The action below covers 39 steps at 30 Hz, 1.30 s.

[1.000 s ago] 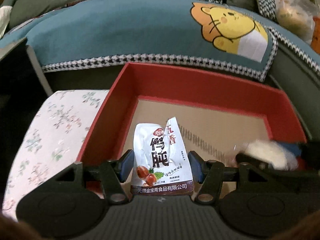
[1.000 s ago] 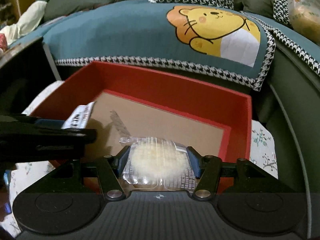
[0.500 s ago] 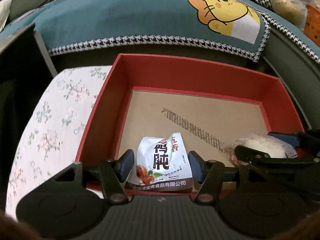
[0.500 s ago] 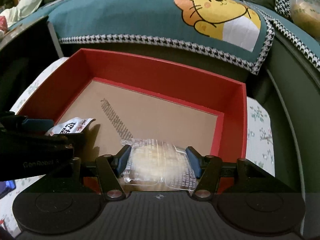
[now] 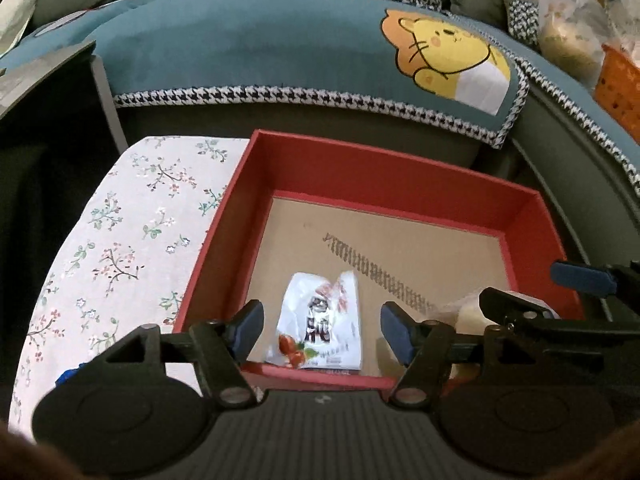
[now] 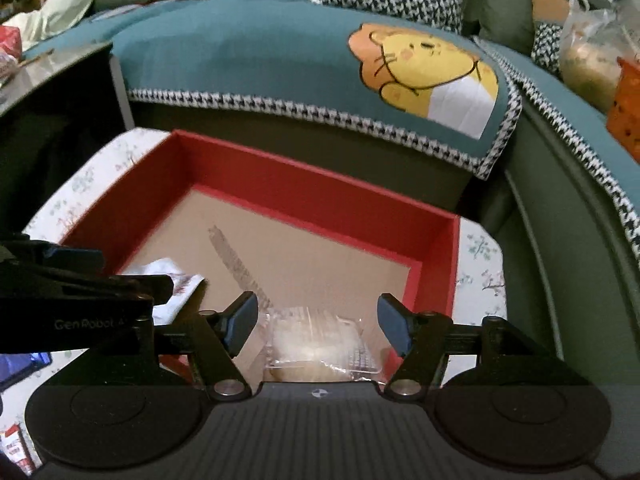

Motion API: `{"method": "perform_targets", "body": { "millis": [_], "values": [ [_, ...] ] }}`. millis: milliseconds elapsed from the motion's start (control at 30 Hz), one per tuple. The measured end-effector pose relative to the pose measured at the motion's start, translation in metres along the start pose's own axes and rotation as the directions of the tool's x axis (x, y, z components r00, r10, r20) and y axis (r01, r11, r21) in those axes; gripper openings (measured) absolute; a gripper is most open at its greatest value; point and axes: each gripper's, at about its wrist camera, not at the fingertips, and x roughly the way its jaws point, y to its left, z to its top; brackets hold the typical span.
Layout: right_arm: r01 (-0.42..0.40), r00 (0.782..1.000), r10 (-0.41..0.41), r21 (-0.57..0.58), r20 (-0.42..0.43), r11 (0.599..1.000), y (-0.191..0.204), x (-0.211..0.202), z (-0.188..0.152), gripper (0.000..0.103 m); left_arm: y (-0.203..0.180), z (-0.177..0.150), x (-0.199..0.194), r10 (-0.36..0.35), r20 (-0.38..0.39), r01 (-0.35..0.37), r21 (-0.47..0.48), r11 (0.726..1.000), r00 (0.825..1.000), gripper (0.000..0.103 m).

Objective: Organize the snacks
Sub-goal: 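Grasp the red Trolli bag with the right tool while the left tool grasps the waffle pastry bag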

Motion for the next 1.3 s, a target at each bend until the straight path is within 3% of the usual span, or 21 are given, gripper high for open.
{"method": "perform_targets", "body": {
  "millis": [300, 567, 767, 1067, 1300],
  "values": [
    [-0.01, 0.999, 0.008, 0.026, 0.046, 1.0, 0.0, -0.039, -0.014, 0.078, 0.007, -0.018, -0.041, -0.057, 0.038, 0.058, -0.047, 0.997, 0.998, 0.103],
    [-0.055, 0.997, 0.053, 0.044, 0.048, 0.998, 0.007, -0.072, -0.041, 0.079, 0.016, -0.058, -0.064, -0.083, 0.0, 0.083, -0.085, 0.993, 0.997, 0.103],
    [-0.065, 0.998, 0.064, 0.079, 0.015, 0.995, 0.008, -0.079, -0.059, 0.079, 0.019, -0.086, -0.064, -0.092, -0.053, 0.086, -0.108, 0.99, 0.994, 0.103],
    [-0.077, 0.997, 0.077, 0.105, 0.004, 0.991, 0.008, -0.09, -0.079, 0.082, 0.016, -0.101, -0.052, -0.125, -0.112, 0.102, -0.187, 0.977, 0.986, 0.103],
    [-0.086, 0.996, 0.087, 0.115, -0.005, 0.99, 0.001, -0.086, -0.08, 0.082, 0.017, -0.105, -0.032, -0.094, -0.15, 0.055, -0.246, 0.968, 0.984, 0.103]
  ]
}}
